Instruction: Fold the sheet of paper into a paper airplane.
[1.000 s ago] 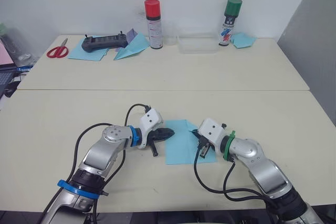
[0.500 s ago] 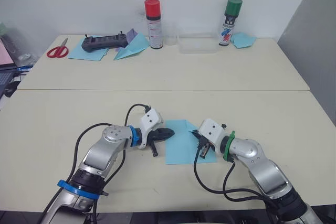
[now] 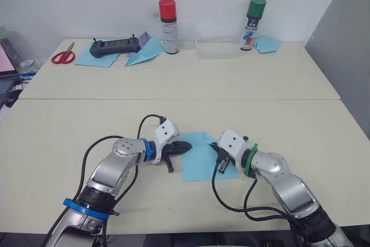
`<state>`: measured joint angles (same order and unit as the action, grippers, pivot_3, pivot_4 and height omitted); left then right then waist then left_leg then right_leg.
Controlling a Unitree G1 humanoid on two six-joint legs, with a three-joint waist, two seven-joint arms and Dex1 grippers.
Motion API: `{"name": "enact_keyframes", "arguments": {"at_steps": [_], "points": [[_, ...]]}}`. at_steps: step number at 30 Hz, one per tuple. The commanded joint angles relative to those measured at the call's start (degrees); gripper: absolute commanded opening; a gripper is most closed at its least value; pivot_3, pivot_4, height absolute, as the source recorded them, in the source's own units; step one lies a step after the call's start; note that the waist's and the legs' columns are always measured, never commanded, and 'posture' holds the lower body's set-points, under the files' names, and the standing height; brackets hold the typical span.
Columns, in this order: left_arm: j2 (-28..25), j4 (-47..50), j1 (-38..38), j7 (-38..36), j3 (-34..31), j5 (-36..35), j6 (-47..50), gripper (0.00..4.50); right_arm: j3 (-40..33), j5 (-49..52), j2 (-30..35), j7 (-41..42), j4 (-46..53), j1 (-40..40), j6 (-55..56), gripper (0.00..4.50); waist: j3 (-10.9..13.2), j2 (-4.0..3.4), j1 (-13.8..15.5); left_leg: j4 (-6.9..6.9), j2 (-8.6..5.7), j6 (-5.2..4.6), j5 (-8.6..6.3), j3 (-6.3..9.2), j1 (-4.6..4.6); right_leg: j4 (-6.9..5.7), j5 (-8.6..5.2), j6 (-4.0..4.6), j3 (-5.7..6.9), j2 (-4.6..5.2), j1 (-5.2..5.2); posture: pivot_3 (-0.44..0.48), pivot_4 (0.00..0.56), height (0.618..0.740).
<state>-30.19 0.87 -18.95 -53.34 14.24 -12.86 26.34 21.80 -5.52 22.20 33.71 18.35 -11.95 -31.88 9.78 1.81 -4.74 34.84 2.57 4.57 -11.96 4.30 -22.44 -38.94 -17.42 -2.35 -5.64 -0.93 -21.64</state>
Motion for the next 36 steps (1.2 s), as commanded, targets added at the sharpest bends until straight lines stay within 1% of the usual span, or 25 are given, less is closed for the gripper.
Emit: {"name": "enact_keyframes", "arguments": {"at_steps": [1, 20, 23, 27, 32, 36], "points": [[-0.4, -2.4, 1.8, -0.8, 3.1, 1.9, 2.5, 0.00, 1.2, -0.1, -0.7, 0.0, -1.2, -0.6, -0.1, 0.01, 0.0, 0.00, 0.0, 0.00, 0.00, 0.00, 0.00, 0.00, 0.00, 0.00, 0.00, 0.00, 0.00, 0.00, 0.00, 0.000, 0.150, 0.740], [-0.5, -2.0, 2.0, -0.8, 2.9, 1.7, 2.5, 0.00, 2.3, -0.4, -0.2, 0.5, -1.2, 0.5, -0.4, 0.01, 0.0, 0.01, 0.0, 0.00, 0.00, 0.00, 0.00, -0.01, 0.03, -0.01, -0.09, 0.17, -0.01, 0.00, 0.02, 0.000, 0.150, 0.740], [-1.2, -0.9, 2.2, -1.7, 1.8, 0.3, 3.2, 0.00, 2.4, -0.4, 0.0, 0.5, -1.0, 0.6, -0.6, 0.01, 0.0, 0.02, -0.1, 0.00, 0.01, 0.00, 0.00, -0.01, 0.04, -0.01, -0.10, 0.18, -0.01, 0.00, 0.02, 0.000, 0.150, 0.740], [-1.7, 1.0, 0.1, -3.7, -2.2, -4.9, 7.0, 0.00, 2.4, -0.4, 0.2, 0.7, -1.1, 0.7, -0.6, 0.01, 0.0, 0.03, -0.2, -0.03, 0.03, 0.00, 0.00, -0.02, 0.00, -0.01, -0.09, 0.16, 0.00, -0.01, -0.04, 0.000, 0.150, 0.740], [0.3, 4.2, -5.5, -5.1, -5.5, -12.1, 13.6, 0.00, 2.4, -0.4, 0.3, 0.9, -1.3, 0.5, -0.6, 0.01, 0.1, 0.19, -0.2, -0.03, 0.03, 0.00, 0.00, 0.01, -0.22, -0.04, 0.00, 0.00, 0.05, -0.03, -0.23, 0.000, 0.150, 0.740], [6.9, 2.7, -10.8, -0.4, -3.6, -10.9, 12.4, 0.00, 2.4, -0.4, 0.3, 0.7, -1.6, 0.3, -0.5, 0.01, 0.1, 0.25, -0.1, 0.05, -0.01, 0.01, 0.01, 0.01, -0.35, -0.02, 0.07, -0.11, 0.04, -0.01, -0.29, 0.000, 0.150, 0.740]]}}
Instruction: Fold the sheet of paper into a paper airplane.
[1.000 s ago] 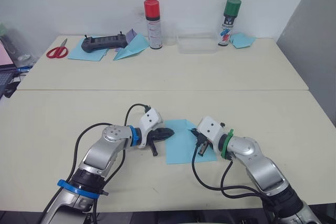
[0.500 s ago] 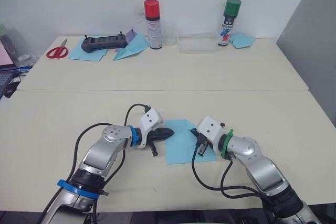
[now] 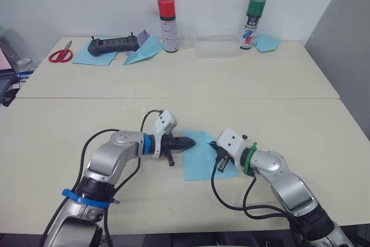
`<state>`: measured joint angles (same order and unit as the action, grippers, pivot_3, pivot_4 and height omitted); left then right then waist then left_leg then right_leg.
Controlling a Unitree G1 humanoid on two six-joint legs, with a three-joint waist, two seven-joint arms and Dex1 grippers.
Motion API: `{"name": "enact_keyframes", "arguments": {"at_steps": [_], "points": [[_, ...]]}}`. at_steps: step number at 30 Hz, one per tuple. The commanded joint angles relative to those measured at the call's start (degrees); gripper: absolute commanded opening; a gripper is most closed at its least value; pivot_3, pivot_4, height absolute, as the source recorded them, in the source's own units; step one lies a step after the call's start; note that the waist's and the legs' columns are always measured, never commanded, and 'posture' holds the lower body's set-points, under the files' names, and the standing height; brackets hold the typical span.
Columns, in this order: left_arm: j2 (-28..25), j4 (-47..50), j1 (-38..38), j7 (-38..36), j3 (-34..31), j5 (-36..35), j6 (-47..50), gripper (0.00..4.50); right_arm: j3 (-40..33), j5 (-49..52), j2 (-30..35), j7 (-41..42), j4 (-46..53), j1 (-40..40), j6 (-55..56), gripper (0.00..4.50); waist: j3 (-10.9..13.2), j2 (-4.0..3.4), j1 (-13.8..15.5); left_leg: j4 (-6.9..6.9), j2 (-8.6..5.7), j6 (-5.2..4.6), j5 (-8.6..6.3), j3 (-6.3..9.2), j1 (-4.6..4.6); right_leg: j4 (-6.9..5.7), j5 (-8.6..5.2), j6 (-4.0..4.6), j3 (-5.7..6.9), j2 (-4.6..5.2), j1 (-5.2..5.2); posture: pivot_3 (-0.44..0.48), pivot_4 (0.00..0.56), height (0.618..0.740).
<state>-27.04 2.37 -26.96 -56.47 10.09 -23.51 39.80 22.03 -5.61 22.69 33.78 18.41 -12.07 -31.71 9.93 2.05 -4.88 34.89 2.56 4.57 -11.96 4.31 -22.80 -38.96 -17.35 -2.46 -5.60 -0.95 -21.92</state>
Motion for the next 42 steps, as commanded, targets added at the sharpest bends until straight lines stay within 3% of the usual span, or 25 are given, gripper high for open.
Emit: {"name": "enact_keyframes", "arguments": {"at_steps": [1, 9, 17, 24, 33, 37, 42], "points": [[4.8, 0.8, -3.3, 3.3, 0.6, -0.1, -1.2, 0.00, 2.2, -0.4, -0.2, 0.6, -1.7, 0.4, -0.7, 0.01, 0.0, 0.02, 0.0, 0.01, 0.00, 0.00, 0.00, 0.00, -0.01, 0.01, 0.01, -0.02, -0.01, 0.00, 0.00, 0.000, 0.150, 0.740], [8.3, -9.2, -5.0, 7.6, 5.8, 10.2, -12.3, 0.00, 2.4, -0.7, -0.3, 0.2, -1.1, 0.8, -1.2, 0.01, 0.0, 0.01, -0.2, -0.03, 0.06, -0.01, 0.00, 0.02, -0.01, -0.04, 0.01, -0.01, -0.02, -0.10, -0.08, 0.000, 0.150, 0.740], [6.2, -15.8, -9.5, 11.3, -1.1, 11.5, -17.8, 0.00, 1.6, -1.7, -0.5, -1.4, -1.4, 0.8, -2.3, 0.01, 0.0, 0.02, -0.2, -0.02, 0.04, -0.01, 0.00, 0.00, -0.03, -0.04, 0.02, -0.02, -0.05, -0.08, -0.10, 0.000, 0.150, 0.740], [0.3, -4.9, -2.8, 1.4, 4.5, 10.5, -12.3, 0.00, 1.5, -1.3, -0.7, -1.9, -1.9, 0.6, -2.2, 0.01, 0.0, 0.01, -0.2, -0.03, 0.04, 0.00, 0.00, -0.03, -0.04, -0.03, 0.03, -0.03, -0.07, -0.06, -0.09, 0.000, 0.150, 0.740], [-4.0, -4.5, 0.9, 0.6, 10.6, 16.6, -11.3, 0.00, 1.4, -1.1, -1.0, -2.1, -2.5, 0.3, -2.2, 0.01, 0.0, 0.02, -0.1, 0.00, 0.04, -0.01, 0.01, -0.03, 0.01, -0.05, 0.03, -0.02, -0.08, -0.06, -0.06, 0.000, 0.150, 0.740], [-3.8, -4.9, 0.8, 0.8, 9.2, 15.8, -9.8, 0.00, 1.6, -1.2, -1.1, -2.1, -2.8, 0.3, -2.1, 0.01, 0.0, 0.02, -0.1, 0.00, 0.05, -0.01, 0.01, -0.02, 0.06, -0.06, 0.03, -0.02, -0.07, -0.06, -0.02, 0.000, 0.150, 0.740], [-3.8, -6.9, -4.9, -1.6, 1.7, 8.1, -3.5, 0.00, 2.0, -1.3, -1.1, -2.0, -2.8, 0.5, -2.0, 0.01, 0.0, 0.02, -0.2, 0.00, 0.06, -0.01, 0.01, -0.02, 0.09, -0.06, 0.03, -0.02, -0.05, -0.07, 0.00, 0.000, 0.150, 0.740]]}}
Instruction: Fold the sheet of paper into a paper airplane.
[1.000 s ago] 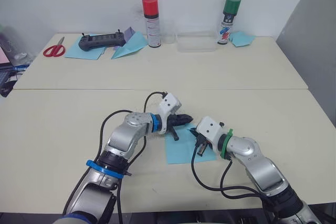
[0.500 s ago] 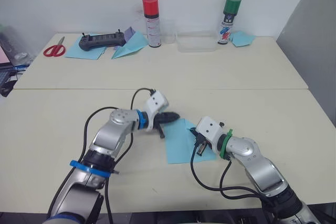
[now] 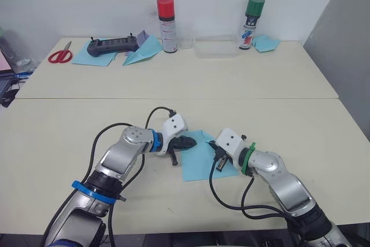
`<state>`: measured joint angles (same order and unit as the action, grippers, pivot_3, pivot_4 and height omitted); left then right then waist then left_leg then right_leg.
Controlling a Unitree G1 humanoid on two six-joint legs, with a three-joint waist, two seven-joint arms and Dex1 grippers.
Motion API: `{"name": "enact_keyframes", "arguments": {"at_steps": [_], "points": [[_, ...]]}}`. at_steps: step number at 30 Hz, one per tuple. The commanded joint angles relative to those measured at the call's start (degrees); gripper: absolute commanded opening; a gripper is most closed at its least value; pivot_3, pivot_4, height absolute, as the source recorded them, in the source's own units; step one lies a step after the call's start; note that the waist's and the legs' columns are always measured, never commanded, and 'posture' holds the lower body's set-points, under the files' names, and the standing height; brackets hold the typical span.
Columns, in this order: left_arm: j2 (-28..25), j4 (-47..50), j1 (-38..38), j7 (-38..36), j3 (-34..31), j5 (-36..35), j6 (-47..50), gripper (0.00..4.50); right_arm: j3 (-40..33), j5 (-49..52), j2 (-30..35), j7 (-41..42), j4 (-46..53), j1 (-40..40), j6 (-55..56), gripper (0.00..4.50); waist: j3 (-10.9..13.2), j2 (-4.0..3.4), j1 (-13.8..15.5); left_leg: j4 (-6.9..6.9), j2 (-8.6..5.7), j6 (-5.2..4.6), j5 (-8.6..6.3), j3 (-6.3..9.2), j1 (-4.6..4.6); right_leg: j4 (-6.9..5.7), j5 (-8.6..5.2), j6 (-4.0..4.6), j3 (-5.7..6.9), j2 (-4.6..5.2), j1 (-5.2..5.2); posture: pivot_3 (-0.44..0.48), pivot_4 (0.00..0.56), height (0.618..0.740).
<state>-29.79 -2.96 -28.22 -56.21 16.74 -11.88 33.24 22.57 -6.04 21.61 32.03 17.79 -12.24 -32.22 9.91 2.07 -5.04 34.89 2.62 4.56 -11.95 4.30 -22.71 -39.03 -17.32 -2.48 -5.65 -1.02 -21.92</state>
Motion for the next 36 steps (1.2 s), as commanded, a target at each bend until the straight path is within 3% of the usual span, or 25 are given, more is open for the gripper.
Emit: {"name": "enact_keyframes", "arguments": {"at_steps": [1, 5, 10, 18, 27, 36], "points": [[-1.5, -2.3, -5.4, -2.9, -6.5, -5.1, 3.8, 0.00, 1.5, -0.9, 0.0, -0.2, -2.2, 0.6, -1.5, 0.01, 0.0, 0.02, 0.0, 0.00, 0.00, 0.00, 0.00, 0.00, -0.01, -0.01, 0.00, 0.00, 0.00, 0.00, -0.02, 0.000, 0.150, 0.740], [-1.1, -3.5, -12.5, -5.6, -10.6, -11.0, 8.2, 0.00, 1.6, -0.9, 0.2, 0.1, -2.2, 0.8, -1.4, 0.01, 0.0, 0.07, 0.0, 0.02, -0.01, -0.01, 0.01, 0.04, -0.17, -0.02, 0.02, -0.02, 0.04, -0.01, -0.14, 0.000, 0.150, 0.740], [6.2, -6.0, -17.9, 1.0, -8.5, -7.3, 5.0, 0.00, 1.5, -0.8, 0.6, 0.4, -1.7, 0.9, -1.6, 0.01, 0.0, 0.06, 0.1, 0.04, -0.05, 0.00, 0.01, 0.01, -0.14, 0.05, 0.03, -0.05, 0.02, 0.02, -0.05, 0.000, 0.150, 0.740], [9.7, -5.1, -12.8, 4.8, 0.5, 1.1, -1.3, 0.00, 2.0, -0.2, 1.2, 1.4, -0.3, 1.5, -2.1, 0.01, 0.0, 0.06, 0.2, 0.00, -0.02, -0.01, 0.01, 0.01, -0.17, 0.01, 0.03, -0.05, -0.02, -0.01, -0.12, 0.000, 0.150, 0.740], [8.8, -1.9, -9.1, 2.9, 2.4, 1.3, 1.0, 0.00, 2.2, 0.1, 1.7, 1.9, 0.3, 1.9, -2.4, 0.01, 0.0, 0.06, 0.3, -0.01, -0.04, -0.01, 0.00, 0.01, -0.20, 0.04, 0.02, -0.05, 0.00, 0.01, -0.12, 0.000, 0.150, 0.740], [11.0, -6.5, -6.2, 5.8, 4.3, 5.4, -4.8, 0.00, 2.6, 0.3, 2.0, 2.4, 0.8, 2.0, -3.0, 0.01, 0.0, 0.05, 0.4, 0.00, -0.05, -0.01, 0.00, 0.01, -0.20, 0.04, 0.02, -0.05, 0.01, 0.02, -0.10, 0.000, 0.150, 0.740]]}}
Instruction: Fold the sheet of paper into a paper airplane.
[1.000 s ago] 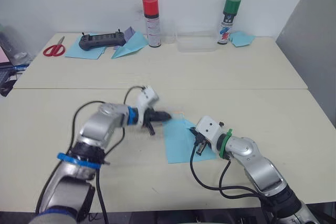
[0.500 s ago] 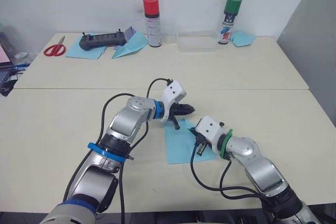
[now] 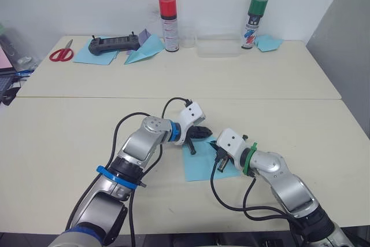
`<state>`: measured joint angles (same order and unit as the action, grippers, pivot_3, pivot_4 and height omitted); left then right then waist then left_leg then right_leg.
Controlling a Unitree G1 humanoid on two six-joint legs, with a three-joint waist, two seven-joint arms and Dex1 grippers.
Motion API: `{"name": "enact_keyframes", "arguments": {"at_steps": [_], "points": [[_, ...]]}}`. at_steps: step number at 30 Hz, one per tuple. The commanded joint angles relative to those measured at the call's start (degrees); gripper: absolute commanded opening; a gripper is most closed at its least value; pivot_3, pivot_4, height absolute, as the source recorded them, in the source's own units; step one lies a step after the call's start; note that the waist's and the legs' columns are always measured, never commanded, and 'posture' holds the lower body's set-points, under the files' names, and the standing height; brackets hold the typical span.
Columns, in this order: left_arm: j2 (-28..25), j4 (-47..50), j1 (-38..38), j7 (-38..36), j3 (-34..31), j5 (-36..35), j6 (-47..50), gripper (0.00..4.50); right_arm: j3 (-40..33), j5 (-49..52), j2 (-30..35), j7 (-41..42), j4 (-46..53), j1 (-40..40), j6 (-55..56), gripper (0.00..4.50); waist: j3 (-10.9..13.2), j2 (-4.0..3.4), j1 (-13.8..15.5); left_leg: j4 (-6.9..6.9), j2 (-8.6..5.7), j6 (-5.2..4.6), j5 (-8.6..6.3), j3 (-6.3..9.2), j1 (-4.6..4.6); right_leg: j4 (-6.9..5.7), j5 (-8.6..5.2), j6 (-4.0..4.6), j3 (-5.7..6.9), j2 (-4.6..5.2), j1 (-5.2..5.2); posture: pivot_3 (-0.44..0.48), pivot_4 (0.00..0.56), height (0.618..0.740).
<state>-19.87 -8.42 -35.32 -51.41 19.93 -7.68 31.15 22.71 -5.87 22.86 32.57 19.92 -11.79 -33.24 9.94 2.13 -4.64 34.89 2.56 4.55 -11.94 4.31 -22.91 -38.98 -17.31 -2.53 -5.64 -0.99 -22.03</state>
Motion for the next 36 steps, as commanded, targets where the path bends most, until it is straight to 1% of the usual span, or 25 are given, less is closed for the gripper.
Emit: {"name": "enact_keyframes", "arguments": {"at_steps": [1, 4, 8, 15, 21, 22, 24, 26, 28, 34, 36], "points": [[1.4, -1.5, 1.0, 1.3, 1.0, 1.6, -3.4, 0.00, 2.5, 0.1, 0.8, 1.9, -1.3, 1.5, -2.0, 0.01, 0.0, 0.00, 0.0, 0.00, 0.00, 0.00, 0.00, 0.00, 0.00, 0.00, 0.00, 0.00, 0.00, 0.00, 0.00, 0.000, 0.150, 0.740], [2.0, -2.4, 1.0, 1.7, 0.6, 2.2, -4.2, 0.00, 2.5, 0.2, 0.9, 1.9, -1.2, 1.6, -2.1, 0.01, 0.0, -0.01, 0.1, 0.00, 0.00, 0.00, 0.00, 0.02, 0.00, 0.00, 0.00, 0.00, 0.03, 0.00, 0.01, 0.000, 0.150, 0.740], [1.8, -5.0, 1.3, 2.5, 1.5, 4.6, -6.4, 0.00, 2.5, 0.3, 1.1, 1.9, -1.1, 1.6, -2.1, 0.01, 0.0, -0.01, 0.1, 0.01, -0.01, 0.00, 0.00, 0.02, 0.01, 0.00, 0.00, 0.00, 0.03, 0.00, 0.03, 0.000, 0.150, 0.740], [1.4, -6.7, 2.7, 1.4, 3.2, 6.2, -6.3, 0.00, 2.7, 0.6, 1.4, 2.0, -0.6, 1.9, -2.3, 0.01, 0.0, -0.01, 0.1, 0.01, -0.01, 0.00, 0.00, 0.02, 0.05, 0.01, 0.00, 0.00, 0.03, 0.00, 0.08, 0.000, 0.150, 0.740], [0.8, -7.2, 3.9, 1.2, 4.3, 7.3, -6.9, 0.00, 2.8, 2.3, 2.1, 4.1, -0.1, 2.1, -2.2, 0.01, -0.1, -0.01, 0.1, 0.01, -0.01, 0.00, 0.00, 0.04, 0.12, 0.03, -0.01, -0.01, 0.06, 0.00, 0.20, 0.000, 0.150, 0.740], [0.8, -7.4, 4.0, 1.3, 4.3, 7.4, -7.1, 0.00, 2.7, 2.9, 2.0, 4.6, 0.1, 2.2, -2.5, 0.39, -0.1, 0.00, 0.1, 0.01, -0.01, 0.00, 0.00, 0.04, 0.14, 0.04, -0.01, -0.01, 0.06, 0.00, 0.21, 0.000, 0.150, 0.740], [0.8, -7.6, 4.1, 1.4, 4.2, 7.5, -7.2, 0.00, 2.1, 4.2, 1.8, 5.5, 0.5, 2.1, -3.9, 0.92, -0.2, 0.01, 0.1, 0.00, 0.00, -0.01, -0.01, 0.04, 0.18, 0.04, -0.02, 0.00, 0.07, 0.00, 0.25, 0.000, 0.150, 0.740], [0.9, -7.7, 4.1, 1.3, 4.1, 7.5, -7.2, 0.00, 1.3, 5.9, 1.4, 6.2, 0.8, 1.7, -5.7, 1.60, -0.2, 0.00, 0.0, 0.00, 0.01, -0.01, -0.01, 0.05, 0.25, 0.04, -0.03, 0.02, 0.07, 0.00, 0.31, 0.000, 0.150, 0.740], [1.1, -8.1, 4.1, 1.1, 4.3, 7.5, -7.4, 0.00, -0.1, 9.8, 1.0, 8.2, 2.3, 1.6, -10.1, 2.24, -0.2, -0.01, 0.0, 0.00, 0.01, -0.01, -0.01, 0.05, 0.31, 0.03, -0.04, 0.02, 0.07, -0.01, 0.36, 0.000, 0.150, 0.740], [1.8, -9.8, 3.1, 0.7, 4.7, 7.7, -8.0, 0.00, -3.1, 18.9, 0.5, 10.4, 5.3, 1.4, -21.1, 2.24, -0.3, -0.02, 0.0, 0.00, 0.01, -0.01, -0.01, 0.08, 0.34, 0.03, -0.04, 0.03, 0.09, -0.01, 0.41, 0.000, 0.150, 0.740], [2.1, -10.6, 2.6, 0.6, 4.7, 7.9, -8.3, 0.00, -3.3, 19.9, 0.8, 9.9, 5.1, 1.3, -22.4, 2.24, -0.3, -0.02, 0.1, 0.01, 0.00, -0.01, -0.01, 0.08, 0.37, 0.03, -0.04, 0.03, 0.09, 0.00, 0.47, 0.000, 0.150, 0.740]]}}
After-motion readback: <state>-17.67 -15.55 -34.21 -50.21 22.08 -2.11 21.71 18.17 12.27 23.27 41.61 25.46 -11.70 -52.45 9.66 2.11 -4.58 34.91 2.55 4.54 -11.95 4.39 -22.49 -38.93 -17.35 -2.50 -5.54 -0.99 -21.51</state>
